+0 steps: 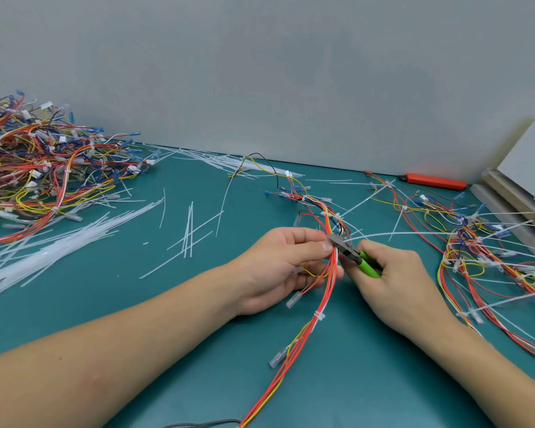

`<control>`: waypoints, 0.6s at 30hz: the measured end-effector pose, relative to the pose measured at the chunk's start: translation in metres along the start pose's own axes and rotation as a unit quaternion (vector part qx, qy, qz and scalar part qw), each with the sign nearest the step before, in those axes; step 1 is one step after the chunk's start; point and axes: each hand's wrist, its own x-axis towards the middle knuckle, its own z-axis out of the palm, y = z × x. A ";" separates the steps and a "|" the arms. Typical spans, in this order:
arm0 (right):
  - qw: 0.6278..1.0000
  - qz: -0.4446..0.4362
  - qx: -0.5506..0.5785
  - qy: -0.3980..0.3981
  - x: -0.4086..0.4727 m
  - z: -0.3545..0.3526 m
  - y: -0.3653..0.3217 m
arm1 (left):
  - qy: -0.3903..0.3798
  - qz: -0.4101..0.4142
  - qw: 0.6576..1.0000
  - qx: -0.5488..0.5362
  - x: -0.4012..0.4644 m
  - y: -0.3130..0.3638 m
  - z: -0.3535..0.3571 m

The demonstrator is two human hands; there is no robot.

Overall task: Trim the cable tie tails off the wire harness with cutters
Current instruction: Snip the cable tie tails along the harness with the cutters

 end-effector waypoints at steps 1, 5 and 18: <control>1.000 0.001 0.004 0.000 0.000 0.000 0.000 | -0.001 0.000 1.000 0.000 0.000 0.000 0.000; 1.000 -0.019 0.006 0.015 -0.002 -0.002 -0.002 | -0.006 0.000 1.000 0.001 -0.001 0.000 -0.001; 1.000 -0.031 -0.005 0.005 0.002 -0.003 -0.002 | -0.013 0.002 1.000 0.009 0.000 -0.001 -0.002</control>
